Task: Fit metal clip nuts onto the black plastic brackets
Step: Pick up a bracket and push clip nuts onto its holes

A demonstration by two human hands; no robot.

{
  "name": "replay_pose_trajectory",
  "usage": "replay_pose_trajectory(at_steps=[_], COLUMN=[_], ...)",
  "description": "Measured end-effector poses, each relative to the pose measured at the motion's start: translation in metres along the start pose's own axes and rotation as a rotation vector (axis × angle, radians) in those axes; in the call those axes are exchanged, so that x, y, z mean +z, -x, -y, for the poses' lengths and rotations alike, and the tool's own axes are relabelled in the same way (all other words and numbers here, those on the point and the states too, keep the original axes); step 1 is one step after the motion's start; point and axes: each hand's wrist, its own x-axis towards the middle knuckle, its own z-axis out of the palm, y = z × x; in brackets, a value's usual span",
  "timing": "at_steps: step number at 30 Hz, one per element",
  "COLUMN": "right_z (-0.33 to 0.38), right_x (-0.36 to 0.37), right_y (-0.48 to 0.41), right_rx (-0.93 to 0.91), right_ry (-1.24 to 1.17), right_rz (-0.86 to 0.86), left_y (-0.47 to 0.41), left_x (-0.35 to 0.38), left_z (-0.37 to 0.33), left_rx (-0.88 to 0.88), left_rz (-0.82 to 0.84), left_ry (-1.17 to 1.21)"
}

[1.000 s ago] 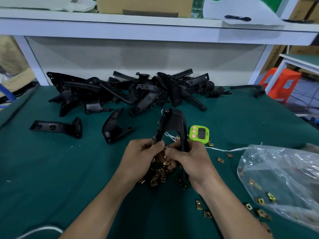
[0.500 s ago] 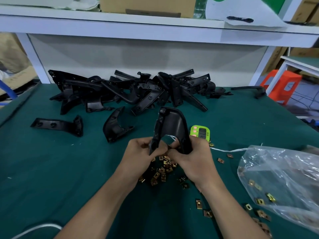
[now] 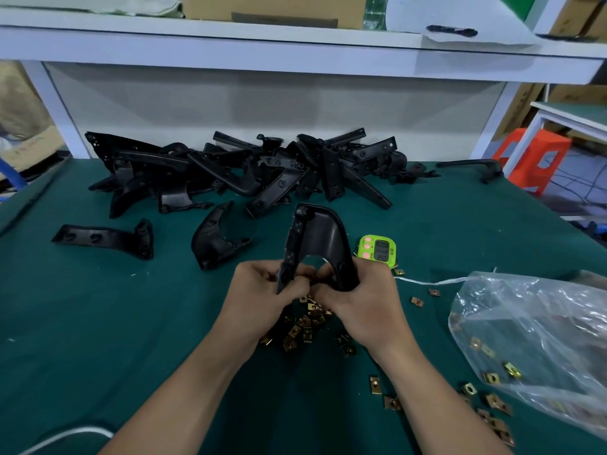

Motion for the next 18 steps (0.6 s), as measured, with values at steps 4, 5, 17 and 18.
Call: replay_pose_trajectory(at_steps=[4,5,17,18], right_z=[-0.0008,-0.001,-0.0001,-0.0001], right_x=[-0.0007,-0.0009,0.0007,0.0004], right_y=[-0.0009,-0.0009,0.0009,0.0007], right_rx=[0.02,0.033,0.071,0.079], right_ry=[-0.059,-0.068,0.059,0.063], right_rz=[0.001,0.004,0.001,0.0], left_y=[-0.0004,-0.0002,0.0019,0.002], left_x=[-0.0028,-0.003,-0.0056,-0.0057], left_z=[-0.0009,-0.0008,0.0031,0.0035], left_rx=[-0.018,-0.015,0.004,0.007], left_rz=[0.033,0.04,0.119,0.127], left_ry=[0.02,0.003,-0.149,-0.147])
